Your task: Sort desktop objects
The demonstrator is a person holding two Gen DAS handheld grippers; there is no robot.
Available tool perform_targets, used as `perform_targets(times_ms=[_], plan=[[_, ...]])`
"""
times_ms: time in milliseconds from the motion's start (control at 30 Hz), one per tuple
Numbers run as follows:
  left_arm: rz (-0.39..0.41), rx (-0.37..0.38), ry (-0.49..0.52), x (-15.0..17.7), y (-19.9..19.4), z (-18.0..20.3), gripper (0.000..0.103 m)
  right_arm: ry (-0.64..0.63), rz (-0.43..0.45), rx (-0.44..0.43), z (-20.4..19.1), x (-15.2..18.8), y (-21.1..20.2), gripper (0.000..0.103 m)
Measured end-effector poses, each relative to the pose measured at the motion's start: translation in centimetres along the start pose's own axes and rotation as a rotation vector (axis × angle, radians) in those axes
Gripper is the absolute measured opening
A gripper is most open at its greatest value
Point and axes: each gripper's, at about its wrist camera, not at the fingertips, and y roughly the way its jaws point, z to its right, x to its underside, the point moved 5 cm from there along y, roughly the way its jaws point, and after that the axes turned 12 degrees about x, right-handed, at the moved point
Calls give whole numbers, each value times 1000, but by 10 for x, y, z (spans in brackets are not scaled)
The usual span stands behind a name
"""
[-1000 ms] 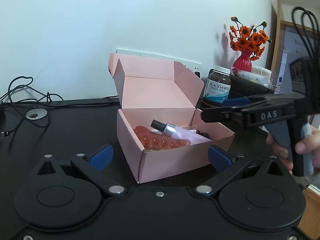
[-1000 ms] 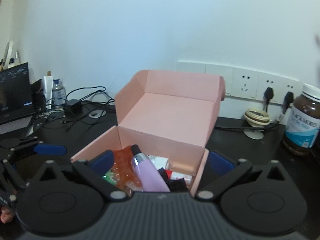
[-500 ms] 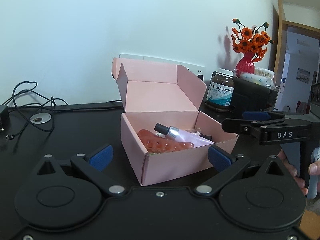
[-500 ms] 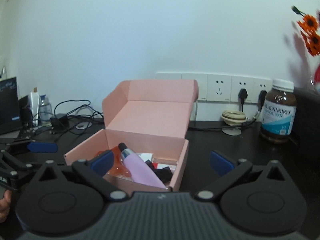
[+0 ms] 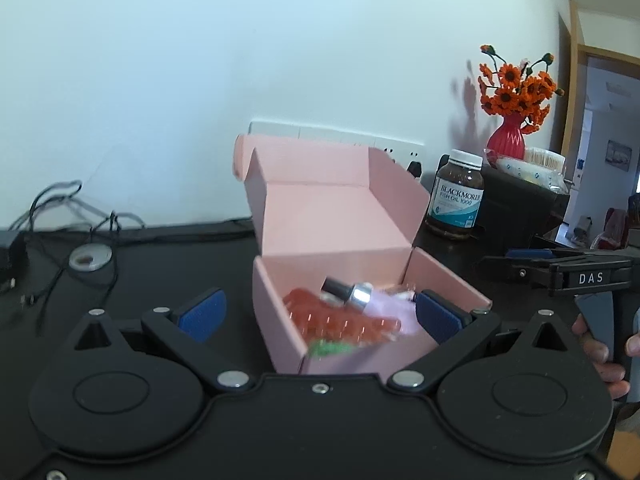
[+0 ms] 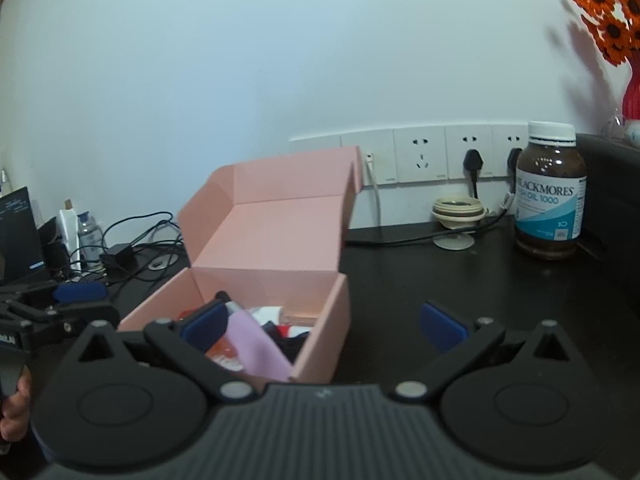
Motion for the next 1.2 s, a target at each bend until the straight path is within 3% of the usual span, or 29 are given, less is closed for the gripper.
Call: perform_targets(times_ms=[200, 400, 567, 667, 800, 967, 1200], plan=[[42, -19, -48, -25, 19, -13, 103, -6, -108, -14, 14, -7, 3, 102], [27, 13, -137, -28, 47, -25, 103, -39, -126, -82, 17, -17, -1, 102], [23, 21, -160, -30, 70, -29, 103, -78, -119, -85, 16, -34, 25, 102], [32, 33, -190, -30, 75, -33, 103, -32, -130, -75, 16, -41, 48, 102], [11, 43, -195, -22, 78, -37, 103, 51, -154, -138, 14, -47, 74, 102], [-13, 14, -251, -18, 78, -46, 103, 199, -207, -225, 11, -46, 103, 102], [-9, -33, -230, -19, 74, -50, 103, 298, -257, -312, 7, -47, 120, 102]])
